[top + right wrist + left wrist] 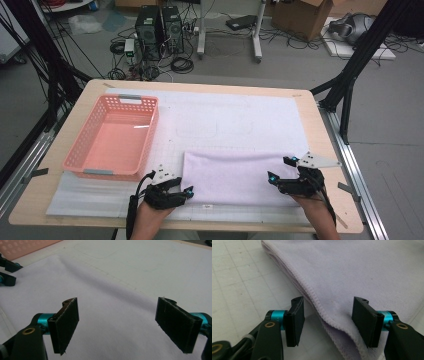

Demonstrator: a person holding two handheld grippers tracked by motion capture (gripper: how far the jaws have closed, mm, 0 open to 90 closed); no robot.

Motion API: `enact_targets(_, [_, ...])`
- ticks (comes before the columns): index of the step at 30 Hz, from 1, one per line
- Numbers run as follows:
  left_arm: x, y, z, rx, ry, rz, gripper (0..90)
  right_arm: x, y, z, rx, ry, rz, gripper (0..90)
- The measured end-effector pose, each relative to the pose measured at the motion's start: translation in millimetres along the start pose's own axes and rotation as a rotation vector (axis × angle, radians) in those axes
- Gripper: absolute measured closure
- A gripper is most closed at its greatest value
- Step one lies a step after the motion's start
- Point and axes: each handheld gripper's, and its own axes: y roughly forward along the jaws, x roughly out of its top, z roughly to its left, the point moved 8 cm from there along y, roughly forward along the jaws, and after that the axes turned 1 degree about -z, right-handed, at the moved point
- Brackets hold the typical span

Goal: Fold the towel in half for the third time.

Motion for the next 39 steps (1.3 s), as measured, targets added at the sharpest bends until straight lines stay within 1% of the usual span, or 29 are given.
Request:
enact_targets(2, [-0.9,-0.8,-1.6,0.003,0.006,0.003,46.8,5.3,6.9,4.7,0.014,-0.003,0.003,18.3])
enact_targets(3, [-1.6,-1.4,-2.2,0.004,0.016,0.008,47.7,8.5,10.9,7.0,0.023,-0.011,0.002,18.3])
enact_targets(7, [-3.4,-1.7,-5.5,0.003,0.035,0.01,55.3,21.8,29.8,18.2,0.057,-0.033,0.022,19.1])
enact_targets(8, [-3.6,-1.9,-6.0,-0.003,0.041,0.013,57.4,25.4,35.4,20.9,0.069,-0.041,0.024,19.3])
enact_targets(10, [-4.1,-2.0,-6.7,-0.01,0.045,0.012,63.0,32.1,46.5,26.7,0.091,-0.041,0.035,20.4])
enact_targets(12, [-4.8,-1.8,-8.2,-0.024,0.035,0.007,67.9,39.4,59.0,31.2,0.108,-0.058,0.044,22.0])
enact_targets(13, [-5.1,-1.7,-8.7,-0.027,0.035,0.006,70.6,44.0,66.6,35.4,0.122,-0.058,0.051,23.0])
enact_targets(15, [-5.7,-1.8,-10.3,-0.034,0.033,0.004,75.2,50.1,77.4,39.8,0.133,-0.07,0.069,24.0])
enact_targets(20, [-6.7,-2.0,-9.9,-0.043,0.0,-0.007,77.6,67.0,108.4,55.8,0.182,-0.097,0.114,29.6])
enact_targets(21, [-6.7,-1.9,-9.7,-0.043,-0.006,-0.012,77.7,69.1,113.1,57.7,0.188,-0.108,0.119,30.1])
enact_targets(25, [-7.0,-2.0,-9.5,-0.045,-0.025,-0.018,78.0,76.0,136.0,69.9,0.215,-0.142,0.171,32.7])
enact_targets(27, [-7.4,-2.2,-8.8,-0.05,-0.033,-0.017,77.9,78.6,144.6,74.8,0.225,-0.144,0.182,33.5])
enact_targets(28, [-7.4,-2.2,-8.8,-0.054,-0.037,-0.018,77.9,79.8,150.8,77.4,0.231,-0.154,0.19,33.9])
enact_targets(29, [-7.5,-2.3,-8.5,-0.055,-0.038,-0.018,77.9,80.0,155.2,79.9,0.24,-0.15,0.2,34.5])
enact_targets(34, [-7.3,-2.4,-7.6,-0.069,-0.056,-0.014,77.9,77.4,176.9,89.1,0.261,-0.175,0.256,37.8])
enact_targets(36, [-7.0,-2.5,-7.1,-0.071,-0.058,-0.011,77.9,74.9,185.0,92.2,0.267,-0.177,0.283,39.8])
enact_targets(39, [-7.0,-2.6,-7.0,-0.074,-0.065,-0.01,78.0,70.5,193.6,95.6,0.278,-0.183,0.318,42.9])
